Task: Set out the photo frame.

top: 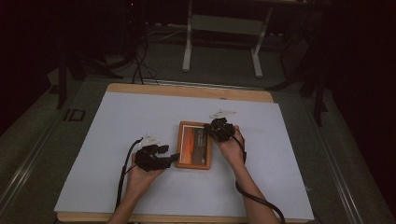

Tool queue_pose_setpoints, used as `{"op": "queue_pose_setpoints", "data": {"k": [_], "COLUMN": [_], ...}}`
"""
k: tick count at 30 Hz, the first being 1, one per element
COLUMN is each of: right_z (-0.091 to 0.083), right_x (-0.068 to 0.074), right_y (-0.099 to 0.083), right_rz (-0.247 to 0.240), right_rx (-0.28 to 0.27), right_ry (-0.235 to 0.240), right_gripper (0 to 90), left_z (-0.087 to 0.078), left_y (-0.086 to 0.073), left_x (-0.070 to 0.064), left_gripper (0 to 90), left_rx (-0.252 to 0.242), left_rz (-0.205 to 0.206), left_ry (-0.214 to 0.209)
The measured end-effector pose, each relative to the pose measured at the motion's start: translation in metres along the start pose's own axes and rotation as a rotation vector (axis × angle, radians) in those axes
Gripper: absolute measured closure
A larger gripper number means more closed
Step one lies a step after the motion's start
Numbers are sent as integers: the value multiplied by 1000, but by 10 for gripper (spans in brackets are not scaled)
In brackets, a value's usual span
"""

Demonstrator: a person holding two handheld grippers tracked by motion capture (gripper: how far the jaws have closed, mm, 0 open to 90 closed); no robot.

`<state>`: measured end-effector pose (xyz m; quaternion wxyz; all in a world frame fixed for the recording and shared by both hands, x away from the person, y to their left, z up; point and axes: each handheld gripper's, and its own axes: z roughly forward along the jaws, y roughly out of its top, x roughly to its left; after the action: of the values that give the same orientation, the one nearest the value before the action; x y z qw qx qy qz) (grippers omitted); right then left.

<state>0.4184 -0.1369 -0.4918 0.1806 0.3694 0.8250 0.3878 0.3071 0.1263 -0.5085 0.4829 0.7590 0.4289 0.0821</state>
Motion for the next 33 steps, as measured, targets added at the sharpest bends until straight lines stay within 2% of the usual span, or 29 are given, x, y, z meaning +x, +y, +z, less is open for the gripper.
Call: {"op": "queue_pose_setpoints", "data": {"k": [7,17,19,20,21,22,27,33], "right_z": [0,1,1,1,1,1,2,2], "right_x": [-2,-8,-9,-9,-9,-10,-13,-15], "right_y": [-2,-5,-5,-5,-5,-5,-7,-8], "right_rz": [16,37,37,37,37,40,47,57], "right_rx": [-4,2,5,5,5,6,10,7], "right_ry": [-2,0,-2,-1,-1,-3,-9,-4], "right_gripper": [900,899,899,899,899,899,899,899], "left_z": [8,24,26,30,30,33,36,39], "left_y": [-1,-2,-2,-2,-2,-3,-4,-4], "left_x": [-2,-11,-10,-9,-9,-8,-9,-11], "left_gripper": [369,262,256,242,241,241,241,243], "left_rx": [16,50,52,60,60,66,80,77], "left_rz": [-6,-2,-18,-45,-45,-63,-64,-74], "left_ry": [1,35,21,9,9,5,10,-13]}}
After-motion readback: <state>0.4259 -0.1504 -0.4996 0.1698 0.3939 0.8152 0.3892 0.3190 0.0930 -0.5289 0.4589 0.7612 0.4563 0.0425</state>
